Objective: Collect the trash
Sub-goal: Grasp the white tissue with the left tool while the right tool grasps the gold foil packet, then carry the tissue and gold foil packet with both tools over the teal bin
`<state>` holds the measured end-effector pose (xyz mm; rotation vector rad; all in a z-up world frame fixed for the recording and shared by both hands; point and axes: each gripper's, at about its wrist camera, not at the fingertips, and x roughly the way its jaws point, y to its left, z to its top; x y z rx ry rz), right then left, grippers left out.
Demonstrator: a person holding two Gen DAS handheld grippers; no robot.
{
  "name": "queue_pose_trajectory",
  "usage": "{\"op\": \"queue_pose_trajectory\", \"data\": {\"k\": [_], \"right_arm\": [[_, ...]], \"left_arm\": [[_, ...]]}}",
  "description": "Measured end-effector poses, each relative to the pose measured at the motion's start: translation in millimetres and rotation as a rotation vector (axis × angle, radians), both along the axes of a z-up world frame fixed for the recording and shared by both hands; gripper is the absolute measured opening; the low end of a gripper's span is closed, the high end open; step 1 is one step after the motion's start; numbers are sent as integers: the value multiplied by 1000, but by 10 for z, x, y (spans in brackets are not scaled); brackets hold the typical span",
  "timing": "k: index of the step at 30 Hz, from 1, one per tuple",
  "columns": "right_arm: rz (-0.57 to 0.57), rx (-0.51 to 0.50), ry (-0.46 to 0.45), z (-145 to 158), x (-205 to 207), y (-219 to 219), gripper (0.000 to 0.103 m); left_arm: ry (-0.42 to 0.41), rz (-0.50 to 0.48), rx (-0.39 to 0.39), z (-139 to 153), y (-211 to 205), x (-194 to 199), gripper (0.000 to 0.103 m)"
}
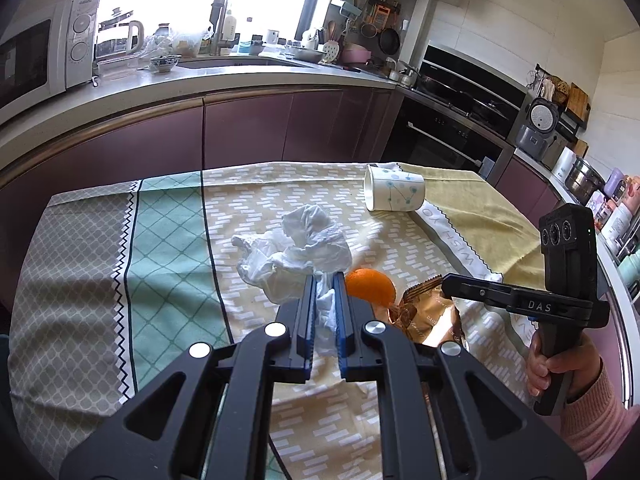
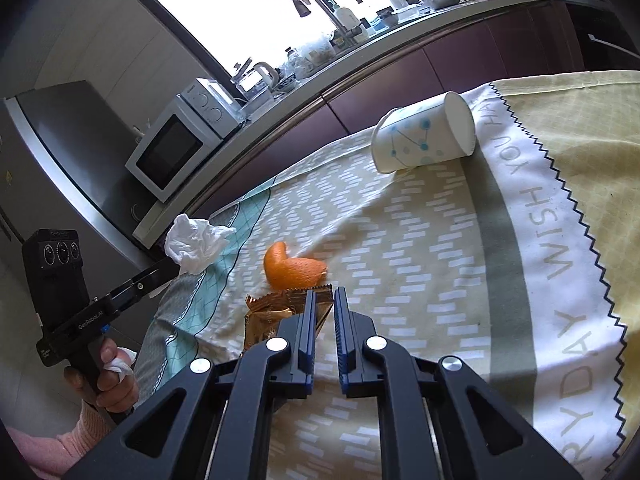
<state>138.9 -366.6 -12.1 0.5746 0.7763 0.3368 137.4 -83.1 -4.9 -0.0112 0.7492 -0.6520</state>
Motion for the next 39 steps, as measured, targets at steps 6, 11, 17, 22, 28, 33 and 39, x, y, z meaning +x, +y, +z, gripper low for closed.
{"op": "queue_pose_trajectory", "data": {"k": [6,11,17,22,28,33,39], "right_arm": [[53,19,42,-62,-31,212,36],[46,-14,86,-120,-136,342,45],[64,-139,72,-65,-229,622,51],[65,-86,94,-169,-165,641,4],[118,-63,15,55,-154,811,2],[198,-62,-66,353,-30,1143,1],[323,-67,-132,588,184,1696,1]], "left_arm": [[16,19,-14,-55,175,-75,9],[19,35,-22,-73,299,-138,9],[28,47,-31,-104,418,-181,9],[25,70,-33,-118,574,-258,9],[-2,112,-38,-36,901,-398,9],[-41,164,-43,90,1247,-549,9],[-94,275,-44,263,1839,-739,9]]}}
